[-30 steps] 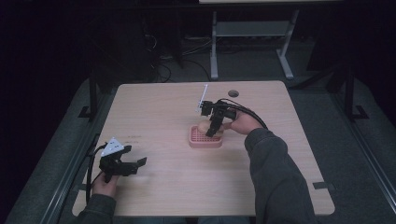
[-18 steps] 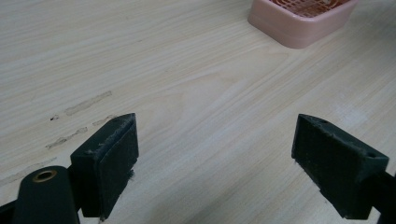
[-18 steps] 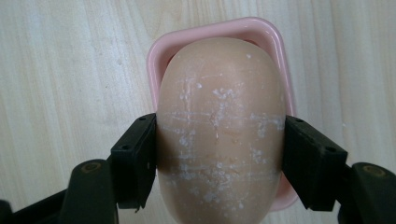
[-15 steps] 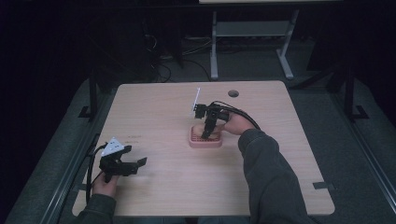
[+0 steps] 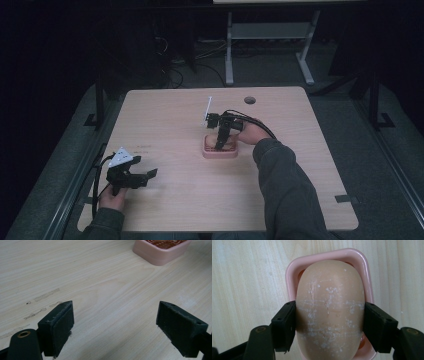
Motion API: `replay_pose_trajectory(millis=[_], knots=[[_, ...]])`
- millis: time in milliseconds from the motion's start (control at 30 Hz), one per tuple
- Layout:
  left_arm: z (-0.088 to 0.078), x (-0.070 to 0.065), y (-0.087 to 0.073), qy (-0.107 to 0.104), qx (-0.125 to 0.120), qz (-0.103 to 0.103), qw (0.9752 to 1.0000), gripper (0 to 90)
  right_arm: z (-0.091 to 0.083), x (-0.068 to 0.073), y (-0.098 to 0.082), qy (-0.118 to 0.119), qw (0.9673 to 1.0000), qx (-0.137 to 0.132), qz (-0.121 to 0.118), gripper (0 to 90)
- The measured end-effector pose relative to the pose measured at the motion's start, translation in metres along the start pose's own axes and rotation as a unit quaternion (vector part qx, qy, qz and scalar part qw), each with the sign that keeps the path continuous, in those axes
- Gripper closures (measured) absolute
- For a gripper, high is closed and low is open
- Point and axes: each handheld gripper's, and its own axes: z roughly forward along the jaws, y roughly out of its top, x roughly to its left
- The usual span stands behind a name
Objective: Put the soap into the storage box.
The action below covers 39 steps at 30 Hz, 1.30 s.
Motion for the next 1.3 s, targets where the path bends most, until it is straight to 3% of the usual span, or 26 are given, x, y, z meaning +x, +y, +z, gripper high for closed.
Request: replay_pose_trajectory(millis=[1300], knots=[[-0.0006,0.0006,-0.0001,0.0,0.0,-0.002,1.0,14.3,0.007,-0.0005,0.0015,0.001,0.9999,0.012,-0.008,31.6]])
